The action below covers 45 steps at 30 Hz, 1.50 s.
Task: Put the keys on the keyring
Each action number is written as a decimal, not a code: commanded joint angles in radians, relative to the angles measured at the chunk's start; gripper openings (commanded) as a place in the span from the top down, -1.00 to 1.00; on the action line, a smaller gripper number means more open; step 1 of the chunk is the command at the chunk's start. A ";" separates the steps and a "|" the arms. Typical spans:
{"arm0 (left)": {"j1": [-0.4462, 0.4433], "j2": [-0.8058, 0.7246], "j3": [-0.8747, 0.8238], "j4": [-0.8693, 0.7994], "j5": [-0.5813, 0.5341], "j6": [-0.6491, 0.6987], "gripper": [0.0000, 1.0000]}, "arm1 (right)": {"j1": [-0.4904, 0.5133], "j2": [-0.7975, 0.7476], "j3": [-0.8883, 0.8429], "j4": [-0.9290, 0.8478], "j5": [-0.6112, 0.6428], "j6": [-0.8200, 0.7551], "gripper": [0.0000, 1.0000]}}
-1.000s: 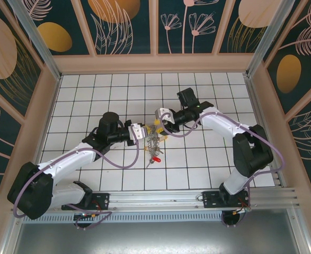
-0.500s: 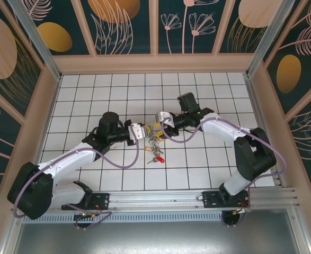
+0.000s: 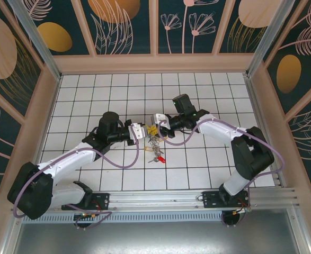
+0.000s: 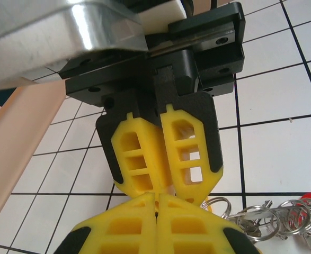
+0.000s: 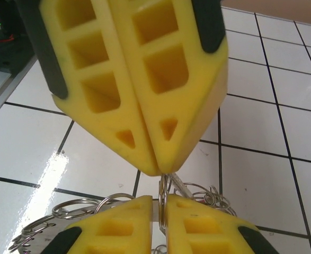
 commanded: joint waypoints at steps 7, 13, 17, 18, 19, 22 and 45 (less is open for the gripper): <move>0.007 -0.017 0.009 0.010 0.019 0.009 1.00 | 0.001 0.007 -0.025 0.028 -0.010 0.041 1.00; 0.020 -0.032 -0.024 0.009 -0.001 0.016 1.00 | -0.027 -0.027 -0.071 0.078 -0.078 0.068 1.00; 0.042 -0.047 -0.074 -0.007 -0.016 0.032 1.00 | -0.045 -0.068 -0.130 0.156 -0.124 0.122 1.00; 0.044 -0.048 -0.081 -0.019 -0.016 0.039 1.00 | -0.044 -0.083 -0.152 0.192 -0.138 0.149 1.00; 0.043 -0.047 -0.086 -0.030 -0.015 0.047 1.00 | -0.044 -0.093 -0.170 0.225 -0.147 0.169 1.00; 0.043 -0.033 -0.118 -0.009 -0.028 0.036 1.00 | -0.084 -0.114 -0.209 0.286 -0.166 0.221 1.00; 0.043 -0.070 -0.022 -0.043 0.017 0.013 1.00 | -0.080 -0.192 -0.299 0.382 -0.097 0.318 0.47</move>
